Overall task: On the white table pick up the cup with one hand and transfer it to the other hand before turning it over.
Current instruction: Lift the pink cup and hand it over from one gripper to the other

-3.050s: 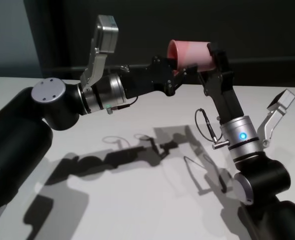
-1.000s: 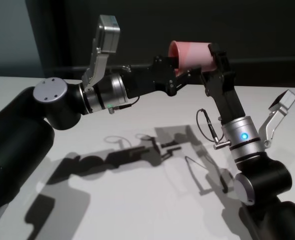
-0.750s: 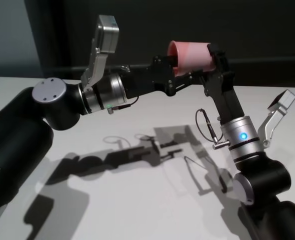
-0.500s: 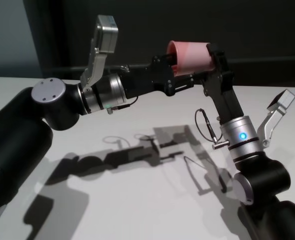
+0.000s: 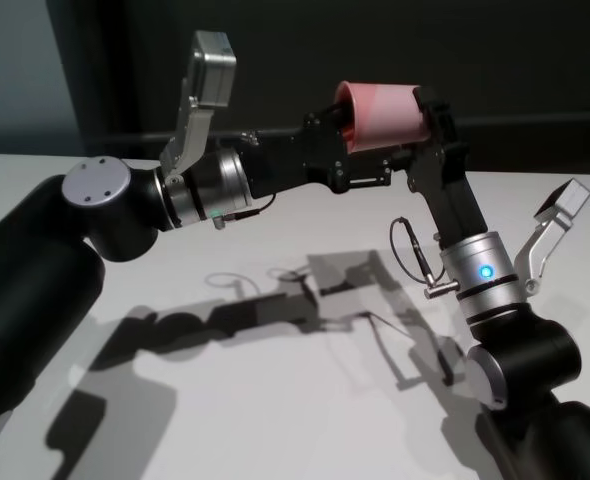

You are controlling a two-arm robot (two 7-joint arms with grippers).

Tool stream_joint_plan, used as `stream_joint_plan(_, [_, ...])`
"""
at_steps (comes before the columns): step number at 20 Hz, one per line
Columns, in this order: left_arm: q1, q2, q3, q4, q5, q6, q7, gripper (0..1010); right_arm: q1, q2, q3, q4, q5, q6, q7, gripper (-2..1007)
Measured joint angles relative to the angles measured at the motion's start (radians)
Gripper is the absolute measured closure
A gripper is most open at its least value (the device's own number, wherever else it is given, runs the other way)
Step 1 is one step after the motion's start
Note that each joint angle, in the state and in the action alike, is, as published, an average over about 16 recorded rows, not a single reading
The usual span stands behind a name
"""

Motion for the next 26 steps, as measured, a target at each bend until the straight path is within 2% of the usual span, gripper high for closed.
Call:
stream_joint_plan(7, [0.007, 0.015, 0.001, -0.014, -0.002, 0.007, -0.007, 26, 0.0, 0.0, 0.0, 0.0, 0.0, 0.0, 0.001, 270])
stream_joint_plan(14, [0.032, 0.052, -0.002, -0.062, -0.002, 0.02, 0.011, 7, 0.0, 0.0, 0.0, 0.0, 0.0, 0.0, 0.001, 270])
stream_joint_plan(21, [0.093, 0.113, -0.018, -0.16, -0.001, 0.046, 0.076, 7, 0.0, 0.0, 0.0, 0.0, 0.0, 0.0, 0.001, 270])
stream_joint_plan(26, [0.156, 0.159, -0.042, -0.244, 0.003, 0.068, 0.156, 7, 0.0, 0.0, 0.0, 0.0, 0.0, 0.0, 0.001, 270])
